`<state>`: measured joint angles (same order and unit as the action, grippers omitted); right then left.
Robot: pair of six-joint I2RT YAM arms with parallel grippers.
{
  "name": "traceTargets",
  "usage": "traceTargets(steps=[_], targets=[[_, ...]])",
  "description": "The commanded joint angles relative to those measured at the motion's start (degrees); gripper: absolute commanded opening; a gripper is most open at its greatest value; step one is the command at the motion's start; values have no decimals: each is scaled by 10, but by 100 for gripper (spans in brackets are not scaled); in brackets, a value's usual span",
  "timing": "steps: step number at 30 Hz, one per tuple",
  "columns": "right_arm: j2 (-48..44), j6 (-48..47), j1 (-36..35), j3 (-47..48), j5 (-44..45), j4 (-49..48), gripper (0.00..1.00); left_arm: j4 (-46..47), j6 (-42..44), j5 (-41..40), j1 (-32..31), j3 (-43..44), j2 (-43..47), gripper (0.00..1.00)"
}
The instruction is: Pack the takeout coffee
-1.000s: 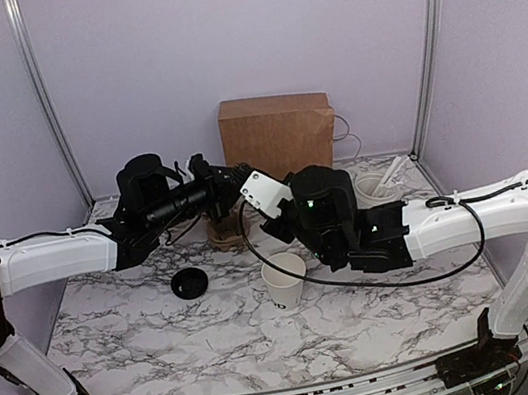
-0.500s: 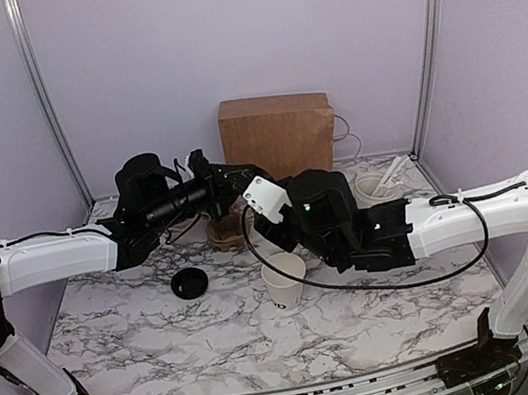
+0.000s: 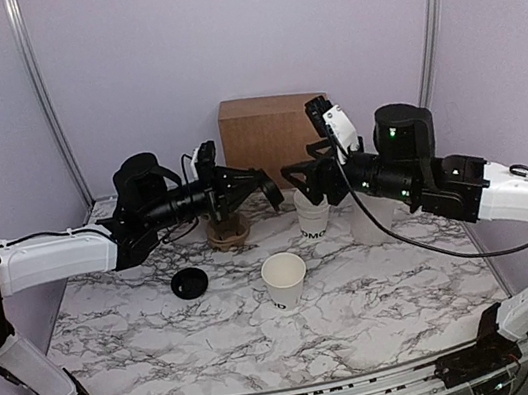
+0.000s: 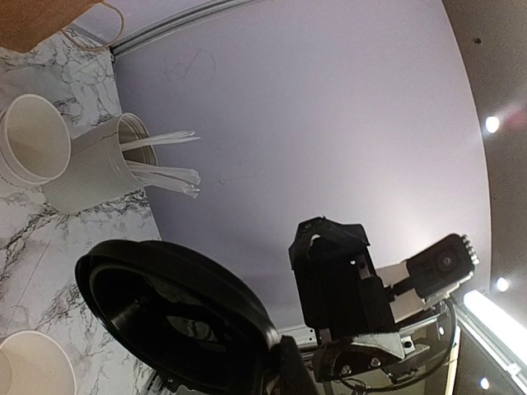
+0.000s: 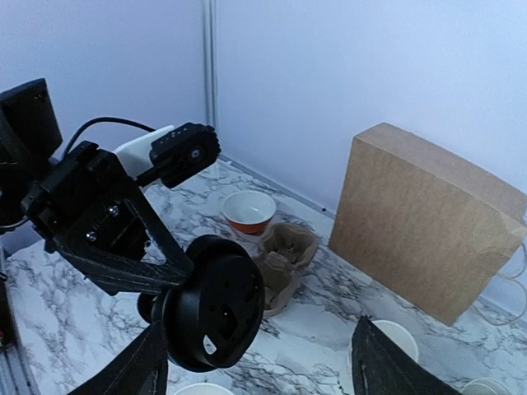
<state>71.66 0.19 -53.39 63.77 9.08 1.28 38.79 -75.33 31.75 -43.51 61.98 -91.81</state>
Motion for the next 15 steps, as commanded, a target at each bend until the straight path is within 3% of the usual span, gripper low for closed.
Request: traceTargets(steps=[1,6,15], targets=[[-31,83,46,-41,-204,-19,75,40,66,101,2,7,13,0],[-58,85,79,-80,-324,-56,80,66,88,169,0,4,25,0],[-86,38,79,-96,-392,-65,90,99,115,264,-14,11,52,0]])
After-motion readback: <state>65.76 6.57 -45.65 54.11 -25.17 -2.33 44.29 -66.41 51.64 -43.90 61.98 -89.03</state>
